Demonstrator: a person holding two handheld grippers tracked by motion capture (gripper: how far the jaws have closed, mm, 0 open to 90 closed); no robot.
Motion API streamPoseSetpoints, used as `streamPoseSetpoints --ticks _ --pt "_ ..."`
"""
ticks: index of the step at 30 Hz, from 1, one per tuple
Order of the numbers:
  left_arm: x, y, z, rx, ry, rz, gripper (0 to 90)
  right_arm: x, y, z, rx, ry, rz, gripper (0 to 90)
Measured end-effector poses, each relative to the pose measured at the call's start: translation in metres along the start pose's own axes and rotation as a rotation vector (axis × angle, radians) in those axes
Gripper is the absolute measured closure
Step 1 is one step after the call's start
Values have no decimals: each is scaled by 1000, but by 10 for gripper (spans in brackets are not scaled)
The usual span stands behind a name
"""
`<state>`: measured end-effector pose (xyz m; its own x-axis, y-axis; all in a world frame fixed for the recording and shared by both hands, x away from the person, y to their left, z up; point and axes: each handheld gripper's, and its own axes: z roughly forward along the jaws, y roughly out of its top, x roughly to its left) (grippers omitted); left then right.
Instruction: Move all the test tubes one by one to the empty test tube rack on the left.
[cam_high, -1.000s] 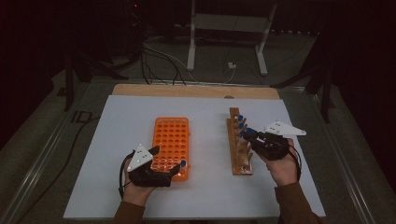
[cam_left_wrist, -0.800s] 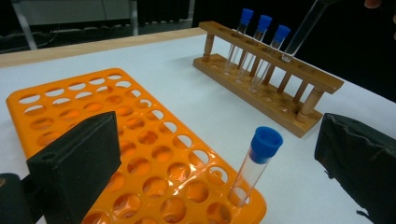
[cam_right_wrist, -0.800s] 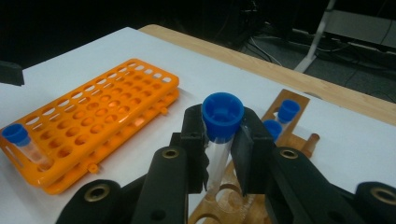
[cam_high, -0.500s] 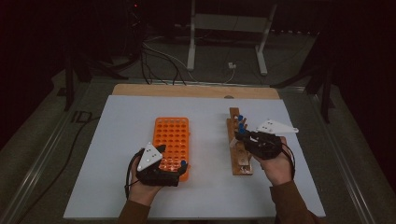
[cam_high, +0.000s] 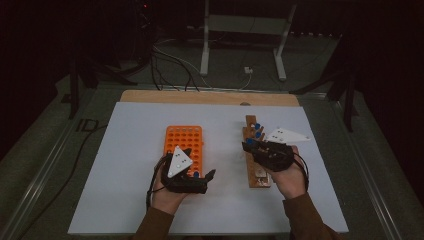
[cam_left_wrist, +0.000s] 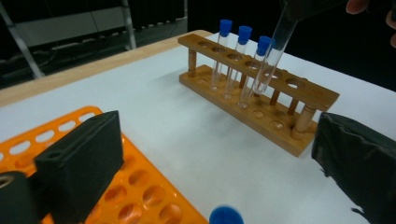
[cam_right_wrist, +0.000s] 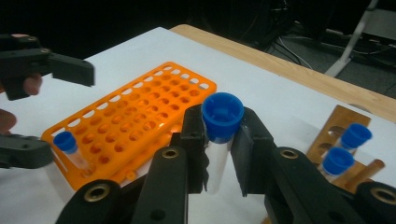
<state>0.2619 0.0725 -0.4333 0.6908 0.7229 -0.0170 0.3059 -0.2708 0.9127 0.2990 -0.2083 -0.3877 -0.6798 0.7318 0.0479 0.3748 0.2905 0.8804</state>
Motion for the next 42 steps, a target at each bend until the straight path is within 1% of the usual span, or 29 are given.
streamPoseSetpoints --ticks 4,8,10,12,16,18,20,23,25,27,30,33,38,40,42 --pt "-4 4 6 12 1 19 54 5 2 3 9 13 -6 762" --pt "-10 8 12 20 5 28 74 10 3 7 15 26 -16 762" --pt "-14 11 15 31 14 44 87 13 4 8 19 34 -18 762" --pt "-18 14 17 31 9 57 134 16 5 9 20 40 -22 762" --pt "-23 17 21 25 6 61 174 22 6 11 25 63 -26 762" --pt "-24 19 23 20 8 62 221 24 7 12 22 79 -20 762" --pt "-25 20 24 13 -2 64 267 26 9 12 19 97 -15 762" --pt "-27 21 26 -2 -31 67 401 29 10 12 18 121 -3 762" --pt "-29 21 27 -6 -31 78 469 30 11 13 19 133 0 762" --pt "-30 22 28 -8 -42 81 525 31 11 15 18 148 6 762" --pt "-30 22 30 -9 -54 78 586 32 11 16 19 161 9 762" --pt "-29 22 31 -5 -57 75 641 34 11 17 19 169 9 762" --pt "-29 22 31 -17 -66 71 704 34 11 17 19 183 15 762" --pt "-29 22 31 -17 -75 79 743 34 11 17 20 184 15 762" --pt "-31 22 31 -14 -82 89 762 34 11 17 22 185 14 762"
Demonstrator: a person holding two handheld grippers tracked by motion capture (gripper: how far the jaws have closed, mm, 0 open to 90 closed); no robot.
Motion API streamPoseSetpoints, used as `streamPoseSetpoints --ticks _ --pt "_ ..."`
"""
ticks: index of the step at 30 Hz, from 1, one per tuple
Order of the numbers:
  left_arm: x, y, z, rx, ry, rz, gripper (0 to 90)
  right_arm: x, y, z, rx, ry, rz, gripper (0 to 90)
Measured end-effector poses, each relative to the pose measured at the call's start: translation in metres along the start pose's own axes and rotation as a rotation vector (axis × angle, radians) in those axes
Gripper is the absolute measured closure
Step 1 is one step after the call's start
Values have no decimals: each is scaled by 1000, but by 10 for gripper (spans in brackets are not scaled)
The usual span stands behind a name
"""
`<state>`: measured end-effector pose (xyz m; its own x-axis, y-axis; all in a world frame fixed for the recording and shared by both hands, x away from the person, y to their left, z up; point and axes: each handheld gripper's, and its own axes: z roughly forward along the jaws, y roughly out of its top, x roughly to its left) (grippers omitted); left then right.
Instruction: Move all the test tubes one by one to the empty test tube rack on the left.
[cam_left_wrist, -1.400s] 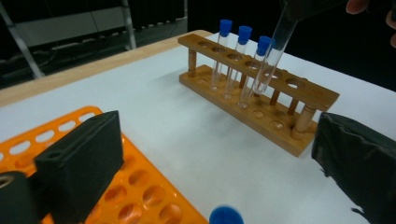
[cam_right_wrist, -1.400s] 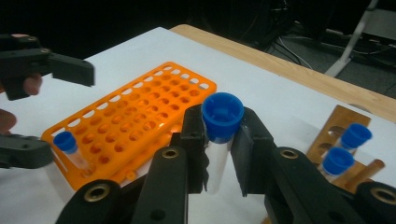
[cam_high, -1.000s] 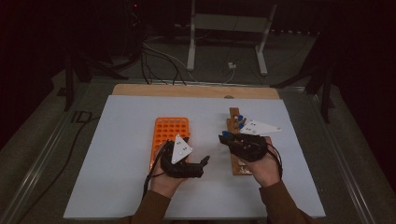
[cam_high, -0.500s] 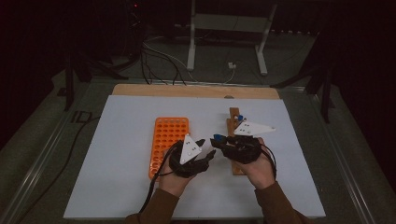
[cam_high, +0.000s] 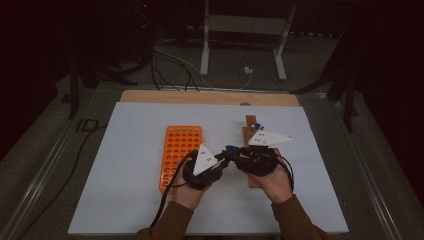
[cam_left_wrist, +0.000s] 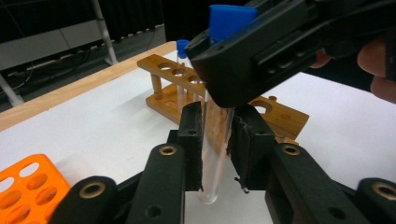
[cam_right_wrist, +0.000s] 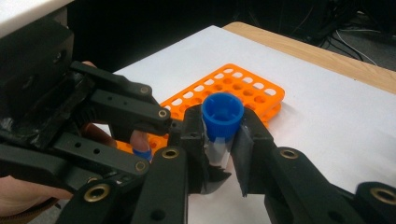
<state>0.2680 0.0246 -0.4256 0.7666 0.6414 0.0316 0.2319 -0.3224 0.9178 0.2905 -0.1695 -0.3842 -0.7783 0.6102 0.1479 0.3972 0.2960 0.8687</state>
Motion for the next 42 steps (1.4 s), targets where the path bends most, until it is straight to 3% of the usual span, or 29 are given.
streamPoseSetpoints --ticks 3,6,10,12,18,23,31,42 --pt "1 0 1 5 -5 -3 769 -1 0 0 1 5 6 736" --pt "2 -1 1 11 -5 -5 770 -4 0 -3 -22 29 26 610" --pt "6 -1 -1 12 1 -15 771 -10 0 -10 -56 18 39 430" --pt "8 -1 -1 8 2 -24 771 -11 0 -14 -61 -8 39 321" --pt "11 -2 -2 -2 6 -40 771 -14 -3 -19 -66 -74 19 149" --pt "15 -3 -6 -4 9 -48 771 -17 -6 -23 -77 -102 8 98" --pt "25 -5 -16 -25 30 -70 770 -25 -17 -24 -41 -184 -6 18" --pt "40 -16 -36 -50 39 -116 770 -32 -26 -29 -34 -211 21 5"
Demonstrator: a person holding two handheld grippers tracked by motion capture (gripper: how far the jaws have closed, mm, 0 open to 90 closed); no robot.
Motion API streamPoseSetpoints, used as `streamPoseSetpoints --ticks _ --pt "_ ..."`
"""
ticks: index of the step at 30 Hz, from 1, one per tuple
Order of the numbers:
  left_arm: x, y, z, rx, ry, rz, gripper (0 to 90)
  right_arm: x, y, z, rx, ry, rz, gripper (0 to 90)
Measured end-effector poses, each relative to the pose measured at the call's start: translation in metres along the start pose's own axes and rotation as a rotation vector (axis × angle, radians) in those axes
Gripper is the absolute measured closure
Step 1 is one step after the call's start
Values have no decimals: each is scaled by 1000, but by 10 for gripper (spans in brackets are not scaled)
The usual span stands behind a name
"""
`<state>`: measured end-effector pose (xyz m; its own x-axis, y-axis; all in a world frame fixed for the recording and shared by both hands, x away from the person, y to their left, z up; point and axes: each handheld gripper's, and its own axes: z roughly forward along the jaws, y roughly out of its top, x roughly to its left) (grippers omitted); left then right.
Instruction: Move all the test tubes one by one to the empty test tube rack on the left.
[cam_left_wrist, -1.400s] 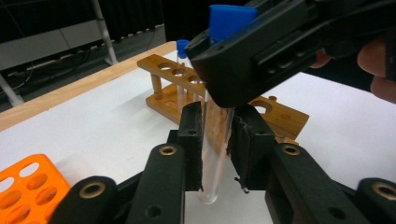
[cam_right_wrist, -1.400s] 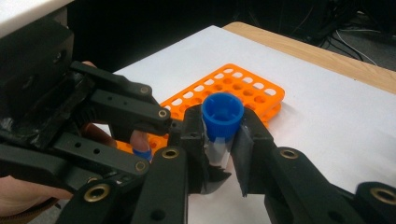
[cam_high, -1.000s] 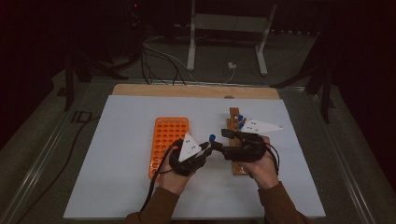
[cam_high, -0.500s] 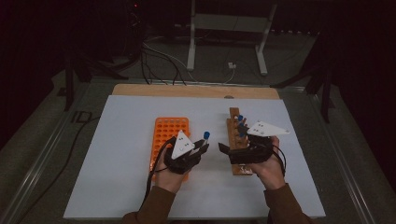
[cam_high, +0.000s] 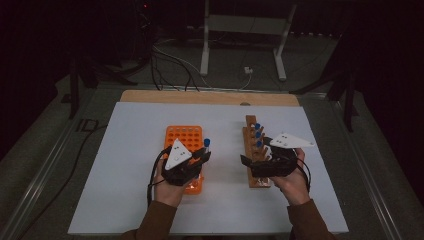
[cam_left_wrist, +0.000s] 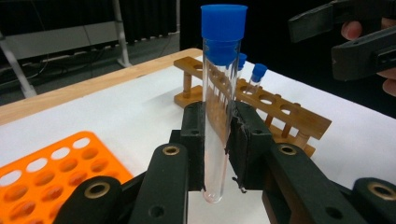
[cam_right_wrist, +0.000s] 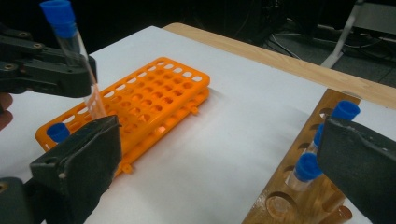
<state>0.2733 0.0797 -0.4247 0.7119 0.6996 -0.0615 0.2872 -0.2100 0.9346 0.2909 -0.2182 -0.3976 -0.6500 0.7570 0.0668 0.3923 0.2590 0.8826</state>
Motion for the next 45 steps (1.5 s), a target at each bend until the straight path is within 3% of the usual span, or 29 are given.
streamPoseSetpoints --ticks 18,32,38,45 --pt "18 -22 -23 20 26 -45 770 -4 -8 -1 8 -1 21 6" --pt "22 -48 -31 66 -3 -79 770 -5 -12 0 10 9 32 6" --pt "19 -54 -33 90 -23 -69 770 -4 -13 1 12 12 36 7" --pt "19 -62 -31 151 -26 -41 771 -5 -13 -1 8 13 36 6"
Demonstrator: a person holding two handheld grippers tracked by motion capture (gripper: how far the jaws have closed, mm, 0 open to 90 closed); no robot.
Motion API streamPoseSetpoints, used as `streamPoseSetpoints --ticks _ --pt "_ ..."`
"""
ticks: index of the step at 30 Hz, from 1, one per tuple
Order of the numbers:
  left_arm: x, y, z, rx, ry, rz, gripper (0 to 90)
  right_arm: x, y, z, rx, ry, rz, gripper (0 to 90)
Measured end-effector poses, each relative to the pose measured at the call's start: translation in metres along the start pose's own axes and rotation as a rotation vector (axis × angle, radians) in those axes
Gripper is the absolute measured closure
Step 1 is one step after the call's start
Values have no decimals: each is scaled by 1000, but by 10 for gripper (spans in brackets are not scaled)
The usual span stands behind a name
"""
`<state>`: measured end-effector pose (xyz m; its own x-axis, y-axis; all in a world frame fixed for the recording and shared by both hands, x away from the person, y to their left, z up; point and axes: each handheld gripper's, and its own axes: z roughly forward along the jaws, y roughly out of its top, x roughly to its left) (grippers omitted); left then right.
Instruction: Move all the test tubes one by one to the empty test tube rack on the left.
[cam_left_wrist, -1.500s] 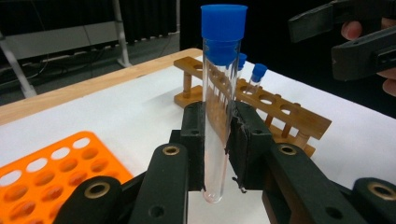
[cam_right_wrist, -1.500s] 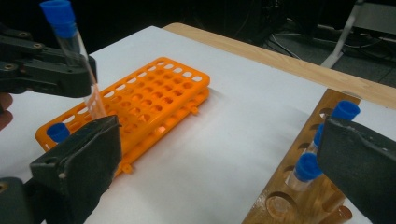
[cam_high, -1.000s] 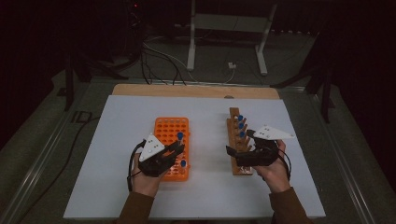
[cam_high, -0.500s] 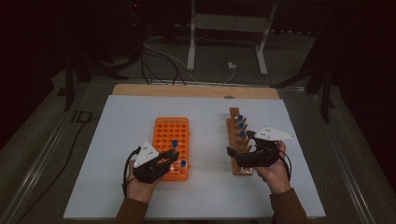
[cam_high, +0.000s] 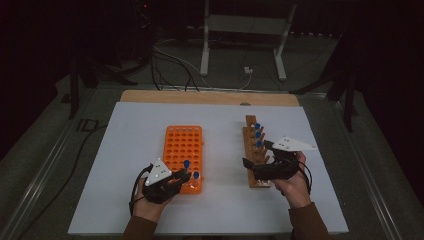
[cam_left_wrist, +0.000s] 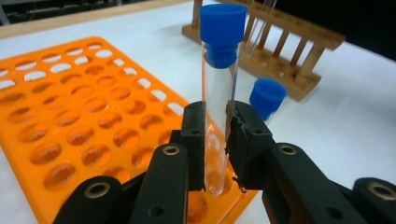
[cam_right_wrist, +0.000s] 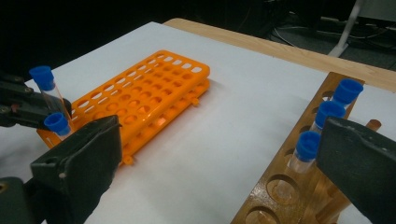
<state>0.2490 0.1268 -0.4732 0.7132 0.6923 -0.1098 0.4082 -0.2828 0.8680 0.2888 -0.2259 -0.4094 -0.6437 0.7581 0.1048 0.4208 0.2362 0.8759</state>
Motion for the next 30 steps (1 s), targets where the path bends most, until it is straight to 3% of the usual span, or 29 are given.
streamPoseSetpoints --ticks 6,18,30 --pt "-6 -6 6 83 16 62 772 -2 -1 -1 0 -1 5 7" --pt "-11 -7 11 160 41 134 778 0 -2 2 8 6 0 7" --pt "-9 -7 10 157 26 112 766 -2 -2 1 5 -2 5 8"
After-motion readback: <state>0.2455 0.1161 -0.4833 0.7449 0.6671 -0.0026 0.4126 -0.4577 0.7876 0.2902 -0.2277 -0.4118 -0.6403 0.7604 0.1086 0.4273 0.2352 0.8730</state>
